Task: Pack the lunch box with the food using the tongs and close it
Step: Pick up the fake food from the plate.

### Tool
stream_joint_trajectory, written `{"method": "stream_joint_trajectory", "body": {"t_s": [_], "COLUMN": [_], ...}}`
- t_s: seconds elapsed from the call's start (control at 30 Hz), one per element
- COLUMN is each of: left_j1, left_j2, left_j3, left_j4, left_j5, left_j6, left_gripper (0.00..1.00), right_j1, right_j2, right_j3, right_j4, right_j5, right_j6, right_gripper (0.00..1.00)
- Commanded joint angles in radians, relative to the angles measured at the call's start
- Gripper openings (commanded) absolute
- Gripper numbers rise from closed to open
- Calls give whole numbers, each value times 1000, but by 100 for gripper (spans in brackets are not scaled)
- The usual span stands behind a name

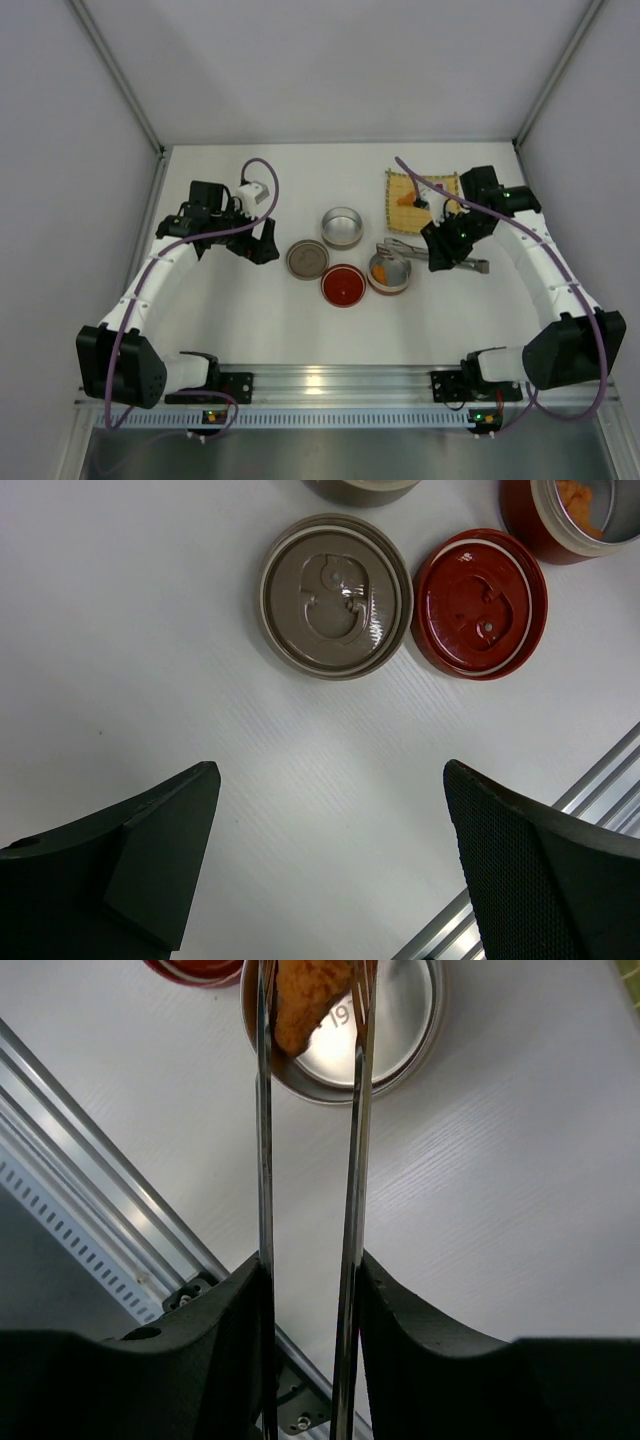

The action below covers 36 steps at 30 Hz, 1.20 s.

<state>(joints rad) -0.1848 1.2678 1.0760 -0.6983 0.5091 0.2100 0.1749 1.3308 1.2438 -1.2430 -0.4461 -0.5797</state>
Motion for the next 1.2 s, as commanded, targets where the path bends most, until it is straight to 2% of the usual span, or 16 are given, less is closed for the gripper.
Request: {"method": "stream_joint_trajectory", "body": {"t_s": [0.0,0.1,0.23,0.37,0.7,0.9,1.17], "left_j1": [4,4,4,4,4,4,4], "left_j2": [-1,-7,-19,-21,-16,8,48], "left_j3": [5,10,16,9,-4,12,12], "left_j4": [-6,-10,-7,-4,-27,-23,-17], "left_j5": [31,28,14,26,51,48,54], "left_j6": [22,22,17,8,57,65,71], "left_gripper": [98,98,98,98,98,98,98], "right_j1": [14,14,12,12,-11,-41,-115], "right_j2": [-36,-42,-58,-39,163,255,366], "right_j3": [121,186,160,143,310,381,482], "right_j4": [-9,66,226,326,280,266,225], "right_j5": [-14,24,131,172,201,190,124], "right_j6": [21,140,311,368,-55,-195,-357], "right_gripper": [38,36,34,34,41,47,47]}}
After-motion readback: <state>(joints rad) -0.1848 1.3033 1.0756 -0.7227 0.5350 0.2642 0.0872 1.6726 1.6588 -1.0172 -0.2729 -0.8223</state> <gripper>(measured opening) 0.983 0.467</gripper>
